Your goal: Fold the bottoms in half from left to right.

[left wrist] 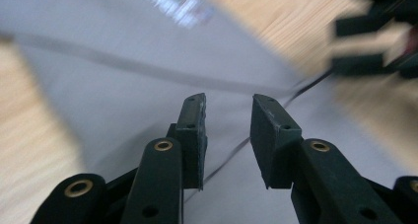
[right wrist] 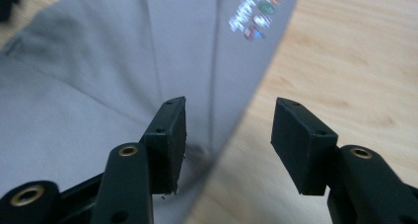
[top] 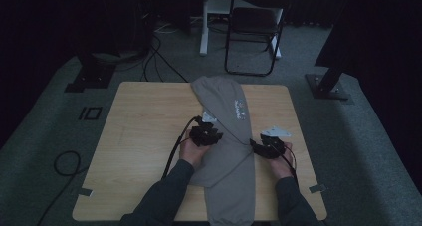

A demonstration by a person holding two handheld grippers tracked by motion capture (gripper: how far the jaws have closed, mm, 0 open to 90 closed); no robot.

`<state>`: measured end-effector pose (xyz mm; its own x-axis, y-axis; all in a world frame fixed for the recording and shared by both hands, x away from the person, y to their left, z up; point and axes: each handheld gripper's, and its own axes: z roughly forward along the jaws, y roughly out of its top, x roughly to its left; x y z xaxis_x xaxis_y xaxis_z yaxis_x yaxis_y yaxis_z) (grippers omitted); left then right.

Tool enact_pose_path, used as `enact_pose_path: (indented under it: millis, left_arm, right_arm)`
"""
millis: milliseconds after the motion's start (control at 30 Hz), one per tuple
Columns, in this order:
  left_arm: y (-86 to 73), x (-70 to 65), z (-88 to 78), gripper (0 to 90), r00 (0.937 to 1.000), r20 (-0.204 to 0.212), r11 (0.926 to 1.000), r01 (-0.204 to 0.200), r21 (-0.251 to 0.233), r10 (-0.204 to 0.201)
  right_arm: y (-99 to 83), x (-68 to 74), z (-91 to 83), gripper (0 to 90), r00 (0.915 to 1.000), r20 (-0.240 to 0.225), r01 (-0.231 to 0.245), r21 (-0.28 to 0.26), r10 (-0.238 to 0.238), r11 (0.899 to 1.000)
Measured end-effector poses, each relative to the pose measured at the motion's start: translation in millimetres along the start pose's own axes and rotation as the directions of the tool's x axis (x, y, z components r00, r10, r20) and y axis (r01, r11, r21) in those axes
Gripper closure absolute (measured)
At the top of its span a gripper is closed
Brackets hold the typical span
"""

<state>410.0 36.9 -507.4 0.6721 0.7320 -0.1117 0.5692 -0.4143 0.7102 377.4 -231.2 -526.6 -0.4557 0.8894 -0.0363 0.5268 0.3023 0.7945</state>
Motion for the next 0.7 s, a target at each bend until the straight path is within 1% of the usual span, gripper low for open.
enact_pose_path:
  millis: [67,100,133,167,200,233,267,300,333,367,467,500,600,667,700]
  left_arm:
    - [-9.0,4.2,10.1,66.9,0.9999,-0.014,0.999,-0.002,0.044,0.003]
    - [-13.0,5.3,15.5,66.9,0.9997,-0.023,0.9981,0.002,0.062,-0.001]
    - [-16.4,6.5,20.0,66.9,0.9995,-0.032,0.9966,-0.001,0.082,0.004]
    - [-16.4,6.5,20.0,67.4,0.9995,-0.032,0.9966,-0.001,0.082,0.004]
    - [-22.4,6.8,24.9,68.6,0.9989,-0.043,0.9969,-0.016,0.077,0.02]
    - [-23.6,6.7,24.3,69.8,0.9985,-0.051,0.9972,-0.016,0.073,0.019]
    - [-24.2,6.4,23.3,72.6,0.998,-0.062,0.9972,-0.009,0.075,0.013]
    - [-25.4,6.1,22.2,75.3,0.9971,-0.075,0.9971,-0.009,0.075,0.015]
    - [-27.3,5.5,20.7,77.0,0.996,-0.087,0.9972,-0.014,0.073,0.021]
    - [-27.3,5.5,20.7,78.0,0.996,-0.087,0.9972,-0.014,0.073,0.021]
    - [-35.6,6.0,15.1,79.2,0.9943,-0.104,0.9985,-0.017,0.053,0.022]
    - [-36.9,7.2,14.0,79.4,0.9941,-0.107,0.9987,-0.012,0.049,0.017]
    - [-40.6,17.0,10.2,79.8,0.9941,-0.108,0.9994,0.012,0.034,-0.008]
    - [-41.5,26.6,8.5,80.3,0.9938,-0.103,0.9988,0.044,0.022,-0.042]
    - [-41.5,32.7,7.6,80.7,0.9926,-0.108,0.9982,0.057,0.016,-0.055]
  right_arm:
    - [4.4,6.7,6.5,47.6,0.9999,-0.005,0.016,0.007,-0.016,1.0]
    - [5.1,9.7,10.8,47.6,0.9997,-0.003,0.025,0.019,-0.025,0.999]
    - [4.8,12.5,15.9,47.7,0.9994,0.005,0.035,0.036,-0.035,0.999]
    - [3.2,14.3,21.1,49.0,0.9989,0.012,0.045,0.061,-0.046,0.997]
    - [0.8,16.0,25.7,52.5,0.9984,0.022,0.05,0.094,-0.052,0.994]
    - [-2.4,16.7,29.4,56.0,0.9971,0.034,0.063,0.132,-0.068,0.989]
    - [-4.4,16.0,28.6,60.8,0.9981,0.019,0.056,0.121,-0.059,0.991]
    - [-5.1,15.2,27.2,62.3,0.9989,0.001,0.046,0.124,-0.046,0.991]
    - [-5.3,15.5,26.0,63.4,0.9987,0.002,0.05,0.129,-0.05,0.99]
    - [-5.3,15.5,26.0,63.4,0.9987,0.002,0.05,0.129,-0.05,0.99]
    - [-5.6,19.9,26.5,65.1,0.9988,-0.002,0.048,0.125,-0.048,0.991]
    - [-4.2,22.1,28.3,65.2,0.9989,-0.004,0.046,0.124,-0.046,0.991]
    - [0.3,27.6,33.9,65.2,0.9985,-0.001,0.055,0.123,-0.056,0.991]
    - [4.0,29.9,39.4,65.1,0.9987,-0.003,0.051,0.118,-0.051,0.992]
    - [5.8,30.3,42.6,65.0,0.999,-0.01,0.044,0.114,-0.043,0.993]
